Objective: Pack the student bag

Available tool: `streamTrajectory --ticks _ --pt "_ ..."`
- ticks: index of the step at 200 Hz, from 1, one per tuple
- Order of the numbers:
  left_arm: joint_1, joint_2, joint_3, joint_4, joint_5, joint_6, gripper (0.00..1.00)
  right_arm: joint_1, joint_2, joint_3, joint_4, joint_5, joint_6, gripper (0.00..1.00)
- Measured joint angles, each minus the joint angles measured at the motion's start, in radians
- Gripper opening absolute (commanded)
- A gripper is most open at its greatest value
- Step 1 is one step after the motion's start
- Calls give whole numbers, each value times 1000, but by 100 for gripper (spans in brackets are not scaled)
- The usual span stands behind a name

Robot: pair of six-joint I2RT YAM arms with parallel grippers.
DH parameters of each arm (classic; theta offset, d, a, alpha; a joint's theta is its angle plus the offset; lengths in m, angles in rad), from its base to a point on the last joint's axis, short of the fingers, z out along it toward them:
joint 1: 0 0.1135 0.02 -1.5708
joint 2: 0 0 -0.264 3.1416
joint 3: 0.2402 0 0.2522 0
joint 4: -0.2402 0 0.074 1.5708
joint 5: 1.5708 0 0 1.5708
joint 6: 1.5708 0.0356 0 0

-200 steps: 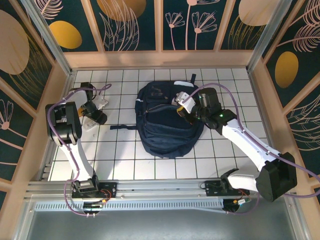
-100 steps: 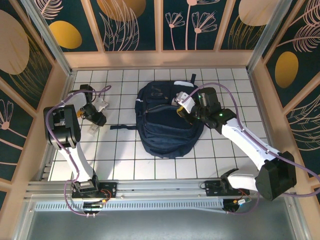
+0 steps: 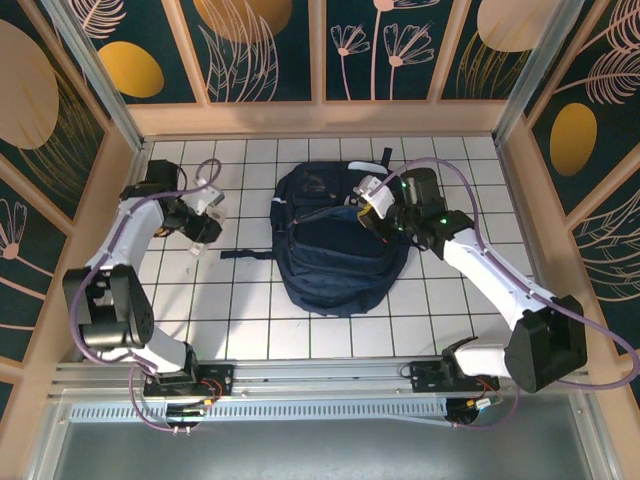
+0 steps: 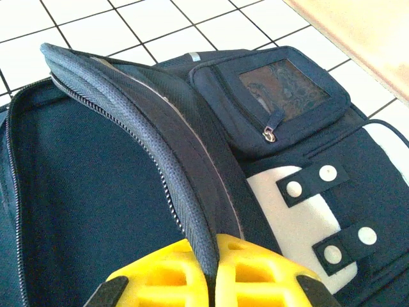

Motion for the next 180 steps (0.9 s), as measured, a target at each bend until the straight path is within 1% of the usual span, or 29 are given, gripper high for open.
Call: streamTrajectory --ticks 27,47,59,77,95,114,134,155,180 --pt "-122 -82 -79 12 68 6 44 -34 31 7 11 -15 29 0" --pt "-227 -148 -153 54 103 -3 44 -71 69 17 23 -30 53 0" --pt "-306 -201 -192 96 135 -19 44 -90 96 27 23 -34 61 0" --pt "-424 -290 -245 200 195 -55 41 -103 119 34 31 -43 59 0" --pt "-527 -329 -256 302 232 -87 41 -105 125 40 30 -56 45 0" --pt "-605 -281 -208 374 254 -96 43 -105 125 53 29 -66 34 0" --pt "-665 -159 -88 416 257 -85 44 -105 125 60 29 -69 30 0" --pt "-716 -37 35 446 257 -57 44 -105 125 60 26 -69 30 0" --pt "-750 92 170 438 249 7 46 -105 125 60 23 -72 31 0"
